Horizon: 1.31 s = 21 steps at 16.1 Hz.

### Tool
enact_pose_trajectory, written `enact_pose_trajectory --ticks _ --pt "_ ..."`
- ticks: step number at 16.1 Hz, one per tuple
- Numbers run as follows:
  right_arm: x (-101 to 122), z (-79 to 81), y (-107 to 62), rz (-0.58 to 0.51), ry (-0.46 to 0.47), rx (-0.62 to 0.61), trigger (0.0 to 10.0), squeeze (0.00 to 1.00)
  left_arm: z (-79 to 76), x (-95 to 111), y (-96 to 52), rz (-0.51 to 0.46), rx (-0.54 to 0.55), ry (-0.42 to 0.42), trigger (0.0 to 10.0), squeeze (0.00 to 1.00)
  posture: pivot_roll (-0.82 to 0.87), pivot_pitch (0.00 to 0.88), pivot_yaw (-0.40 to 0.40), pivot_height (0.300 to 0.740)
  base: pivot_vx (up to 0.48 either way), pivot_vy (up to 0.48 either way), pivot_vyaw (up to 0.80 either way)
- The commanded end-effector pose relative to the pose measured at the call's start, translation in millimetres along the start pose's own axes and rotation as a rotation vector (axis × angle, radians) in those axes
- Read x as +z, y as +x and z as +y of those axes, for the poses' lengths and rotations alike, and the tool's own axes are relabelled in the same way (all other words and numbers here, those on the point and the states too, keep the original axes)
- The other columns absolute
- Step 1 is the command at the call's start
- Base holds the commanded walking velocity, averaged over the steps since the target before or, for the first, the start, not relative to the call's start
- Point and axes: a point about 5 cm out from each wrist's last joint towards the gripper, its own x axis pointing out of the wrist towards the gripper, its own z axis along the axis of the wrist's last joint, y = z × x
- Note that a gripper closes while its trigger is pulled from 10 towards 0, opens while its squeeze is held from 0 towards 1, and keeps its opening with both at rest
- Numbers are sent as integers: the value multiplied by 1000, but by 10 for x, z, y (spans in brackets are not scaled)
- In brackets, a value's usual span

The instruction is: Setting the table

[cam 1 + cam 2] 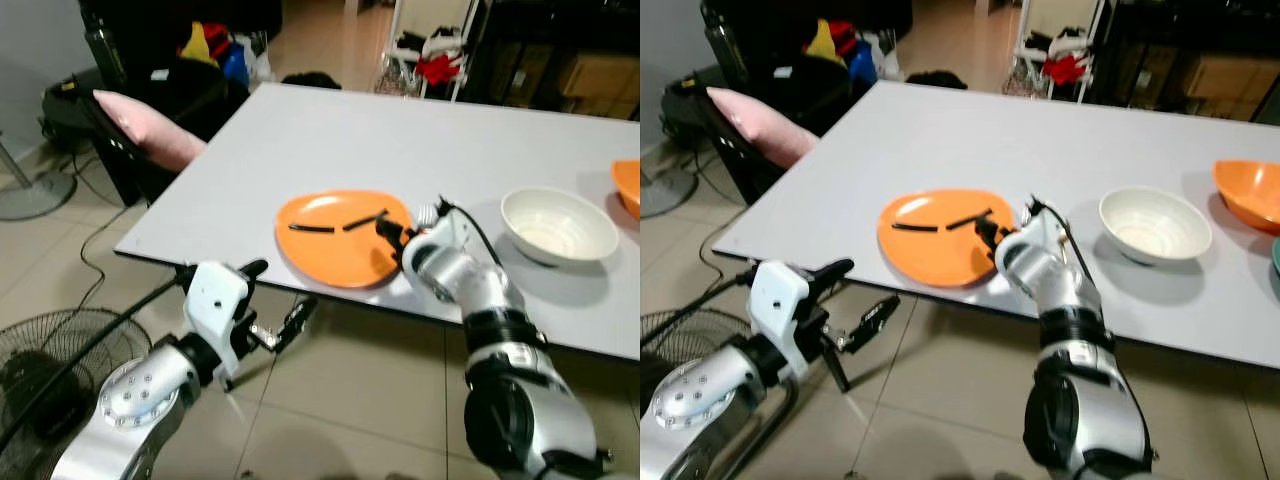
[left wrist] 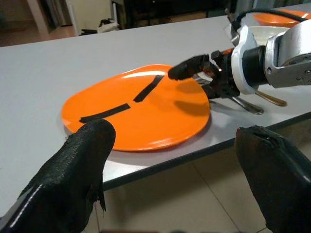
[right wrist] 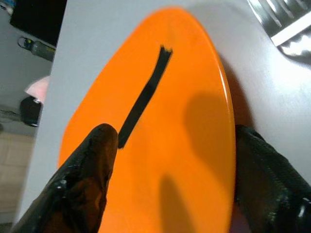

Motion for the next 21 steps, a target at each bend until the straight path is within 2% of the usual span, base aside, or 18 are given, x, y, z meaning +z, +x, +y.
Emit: enact_pose_trajectory --ticks 1,3,4,5,6,8,10,11,12,13,14,15,17,21 --pt "103 71 12 -47 -74 16 10000 1000 19 0 -1 6 11 12 10000 0 -19 0 40 740 0 0 0" --pt "134 59 29 -69 -208 1 10000 1000 23 1 10 3 16 12 10000 0 -22 0 42 740 0 0 0" --pt "140 55 32 -73 -231 -2 10000 1000 25 2 12 2 17 11 10000 0 -22 0 44 740 0 0 0" --pt "182 20 28 -100 -322 -31 10000 1000 29 2 15 1 18 9 10000 0 -24 0 45 740 0 0 0" --pt "215 18 25 -121 -352 -36 10000 1000 30 3 16 0 18 8 10000 0 -25 0 49 740 0 0 0" --pt "371 68 -13 -197 -454 -36 10000 1000 24 9 22 -3 16 8 10000 0 -23 0 45 740 0 0 0" --pt "567 110 -147 -285 -676 -106 10000 1000 31 15 25 -2 32 23 10000 0 -34 0 49 740 0 0 0" --pt "563 114 -198 -283 -765 -122 10000 1000 37 12 38 2 42 42 10000 0 -50 0 59 740 0 0 0" --pt "537 97 -217 -240 -809 -159 10000 973 34 8 58 1 41 44 10000 0 -55 0 65 740 0 0 0" --pt "518 86 -225 -207 -837 -170 10000 180 30 3 74 5 35 51 10000 0 -58 0 68 740 0 0 0" --pt "515 37 -236 -169 -844 -204 10000 0 17 -1 97 11 19 75 10000 0 -60 0 68 740 0 0 0" --pt "504 -38 -242 -111 -850 -257 10000 0 8 7 118 9 14 81 10000 0 -62 0 67 740 0 0 0" --pt "451 -138 -261 -41 -831 -265 10000 0 -18 24 133 3 5 78 10000 0 -63 0 66 740 0 0 0" --pt "455 -303 -364 -19 -819 -334 10000 0 -96 44 135 -7 -48 74 10000 0 -61 0 64 740 0 0 0"
